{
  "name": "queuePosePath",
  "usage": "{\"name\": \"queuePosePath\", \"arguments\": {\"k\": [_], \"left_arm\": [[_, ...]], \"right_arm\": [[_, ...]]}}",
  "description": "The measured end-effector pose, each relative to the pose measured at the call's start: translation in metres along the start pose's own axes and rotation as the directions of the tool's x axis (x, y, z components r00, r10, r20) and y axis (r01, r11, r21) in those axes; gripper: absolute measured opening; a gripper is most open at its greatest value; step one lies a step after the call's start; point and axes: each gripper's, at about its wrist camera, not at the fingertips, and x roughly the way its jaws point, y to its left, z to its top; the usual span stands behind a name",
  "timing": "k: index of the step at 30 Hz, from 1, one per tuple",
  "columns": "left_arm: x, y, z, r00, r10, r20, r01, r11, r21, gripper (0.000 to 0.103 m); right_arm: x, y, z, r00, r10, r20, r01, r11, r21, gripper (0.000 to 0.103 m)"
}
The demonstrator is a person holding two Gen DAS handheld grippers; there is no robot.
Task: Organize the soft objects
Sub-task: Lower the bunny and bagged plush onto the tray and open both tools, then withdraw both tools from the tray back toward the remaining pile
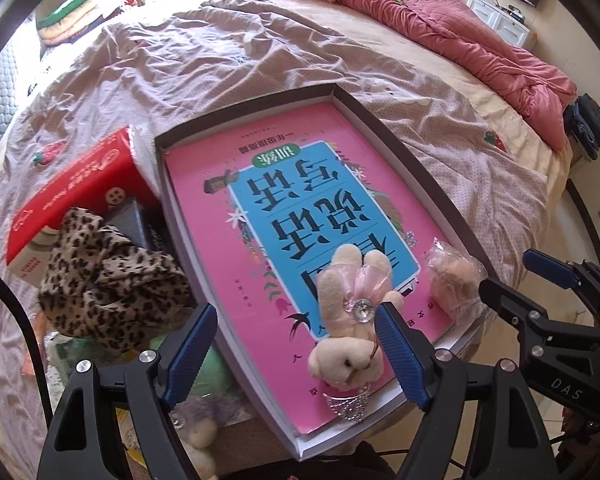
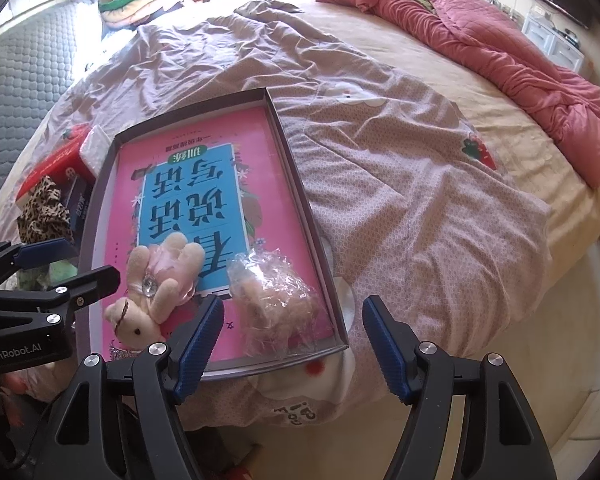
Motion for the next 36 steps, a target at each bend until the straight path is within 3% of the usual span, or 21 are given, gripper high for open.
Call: {"name": "queuePosePath", "arguments": {"k": [11, 36], "left_arm": [[-0.017, 0.006, -0.013, 0.998, 0.051, 0.028, -0.051, 0.999, -0.009, 0.080], [-0.062, 0.020, -0.035, 0.994, 0.062, 0.093, -0.058, 0.997, -0.047, 0.080]], "right_arm": [[-0.015, 0.015, 0.001, 0.999, -0.015, 0.040, 0.016, 0.999, -0.030, 0.074], [-0.058, 0.049, 0.002, 0.993, 0.026, 0.113, -0.018, 0.998, -0.067, 0.074]]}}
